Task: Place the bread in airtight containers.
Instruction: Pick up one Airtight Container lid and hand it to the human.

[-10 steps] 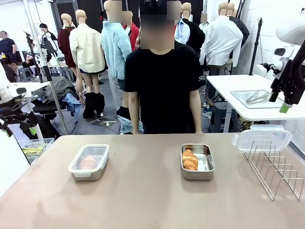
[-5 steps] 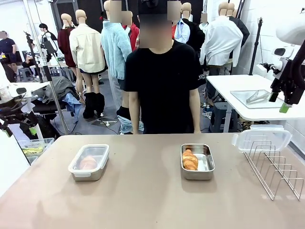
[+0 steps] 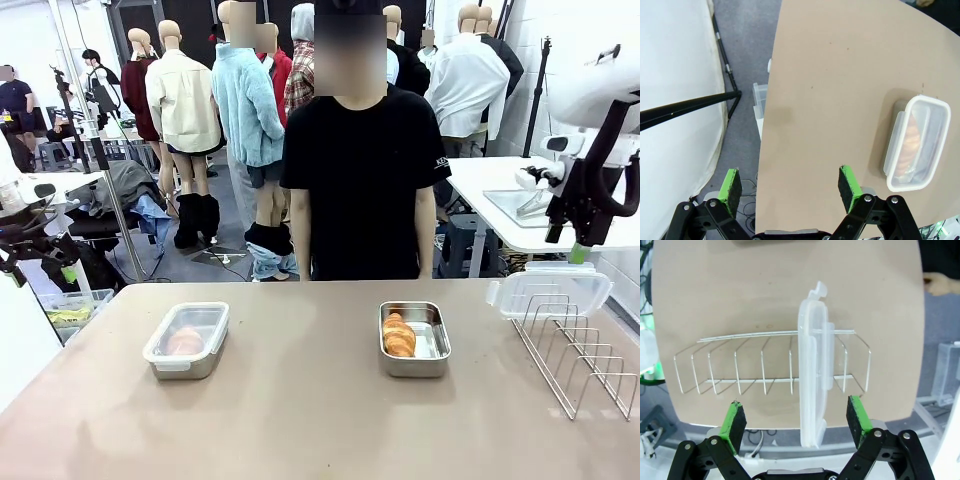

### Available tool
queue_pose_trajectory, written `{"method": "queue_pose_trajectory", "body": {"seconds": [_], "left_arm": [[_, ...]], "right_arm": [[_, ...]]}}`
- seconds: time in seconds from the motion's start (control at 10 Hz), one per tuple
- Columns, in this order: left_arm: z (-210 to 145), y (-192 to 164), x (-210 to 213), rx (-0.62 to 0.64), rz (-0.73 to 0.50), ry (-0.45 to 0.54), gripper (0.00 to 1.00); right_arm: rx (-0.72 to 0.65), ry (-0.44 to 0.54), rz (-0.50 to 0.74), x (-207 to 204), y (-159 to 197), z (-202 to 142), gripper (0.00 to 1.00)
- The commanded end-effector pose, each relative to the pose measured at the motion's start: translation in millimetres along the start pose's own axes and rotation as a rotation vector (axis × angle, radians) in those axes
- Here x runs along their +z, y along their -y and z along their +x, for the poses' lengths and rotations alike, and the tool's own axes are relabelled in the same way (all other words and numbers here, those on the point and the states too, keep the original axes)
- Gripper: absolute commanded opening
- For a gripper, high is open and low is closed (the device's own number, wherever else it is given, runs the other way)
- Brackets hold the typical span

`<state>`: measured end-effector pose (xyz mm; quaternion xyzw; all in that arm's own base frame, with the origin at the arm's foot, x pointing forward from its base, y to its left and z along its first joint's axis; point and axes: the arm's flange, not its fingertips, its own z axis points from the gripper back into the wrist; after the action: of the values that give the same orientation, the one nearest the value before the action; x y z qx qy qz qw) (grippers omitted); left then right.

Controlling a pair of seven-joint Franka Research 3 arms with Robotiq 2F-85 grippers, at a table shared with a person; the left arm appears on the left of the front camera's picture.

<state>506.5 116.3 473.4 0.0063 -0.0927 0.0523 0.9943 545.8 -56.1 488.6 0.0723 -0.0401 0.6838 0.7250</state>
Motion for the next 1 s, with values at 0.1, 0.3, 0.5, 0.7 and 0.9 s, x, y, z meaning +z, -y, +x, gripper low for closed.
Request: {"method": "queue_pose_trajectory", "body": {"seconds": [0.1, 0.3, 0.5, 0.7, 0.9], "left_arm": [[-1, -1, 1, 0.003, 0.002, -0.003, 1.0], [-1, -1, 1, 0.003, 0.002, -0.003, 1.0], [-1, -1, 1, 0.003, 0.002, -0.003, 1.0], [-1, -1, 1, 0.003, 0.002, -0.003, 1.0], [-1, -1, 1, 0.003, 0.002, -0.003, 1.0]], "right_arm": [[-0.041, -0.097, -0.09, -19, 2, 6, 1.0], [-0.046, -0.102, -0.051, -35, 12, 6, 1.0], [-0.06, -0.118, -0.055, -51, 22, 3, 1.0], [-0.078, -0.123, -0.057, -61, 29, 0, 1.0], [-0.074, -0.143, -0.069, -66, 35, -1, 1.0]]}}
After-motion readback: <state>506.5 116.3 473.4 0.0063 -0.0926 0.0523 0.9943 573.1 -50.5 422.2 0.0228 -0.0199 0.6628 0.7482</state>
